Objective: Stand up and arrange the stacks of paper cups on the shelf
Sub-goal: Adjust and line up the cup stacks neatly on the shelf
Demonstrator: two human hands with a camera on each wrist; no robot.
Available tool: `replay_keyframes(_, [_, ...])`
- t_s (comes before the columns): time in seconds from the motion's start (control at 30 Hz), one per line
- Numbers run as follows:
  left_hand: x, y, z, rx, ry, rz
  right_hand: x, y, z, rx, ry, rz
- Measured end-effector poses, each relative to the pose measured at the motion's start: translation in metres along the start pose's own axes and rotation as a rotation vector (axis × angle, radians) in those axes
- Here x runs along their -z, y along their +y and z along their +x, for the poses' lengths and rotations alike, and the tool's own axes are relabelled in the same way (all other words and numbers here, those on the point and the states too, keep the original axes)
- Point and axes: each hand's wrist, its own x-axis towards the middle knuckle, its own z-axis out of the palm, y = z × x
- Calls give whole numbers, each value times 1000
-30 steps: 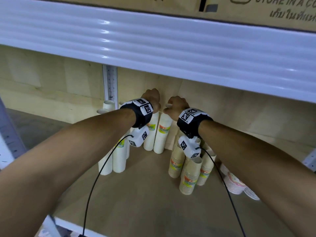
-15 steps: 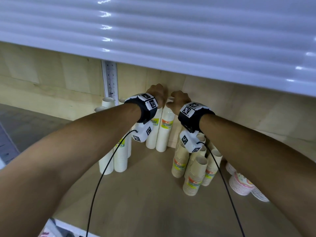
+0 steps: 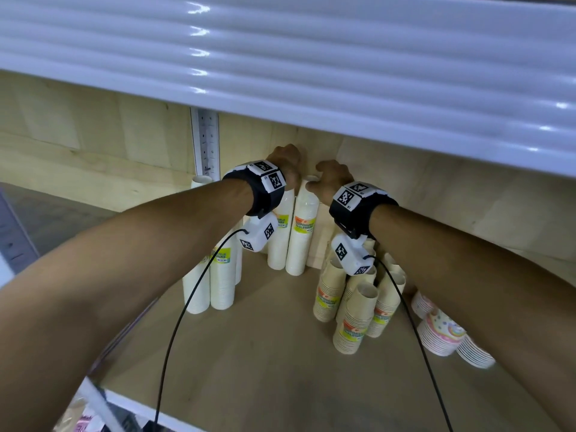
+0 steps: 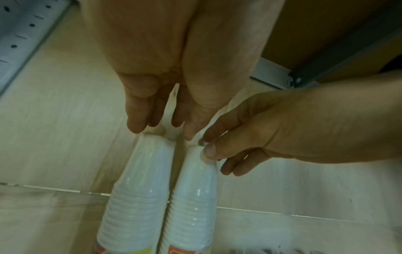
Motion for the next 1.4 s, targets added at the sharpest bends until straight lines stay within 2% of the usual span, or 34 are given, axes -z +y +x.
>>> replay_keyframes(0.33, [58, 8, -39, -51, 58, 32, 19, -38, -24, 155, 17, -62])
replay_keyframes(0.73, [113, -33, -92, -2, 107, 172, 15, -99, -67, 326, -32, -29])
replay_keyframes(1.2, [103, -90, -118, 112, 59, 210, -32, -133, -90, 283, -121, 72])
replay_keyframes(1.4, [97, -104, -127, 161, -33, 208, -44, -137, -90, 281, -188, 13])
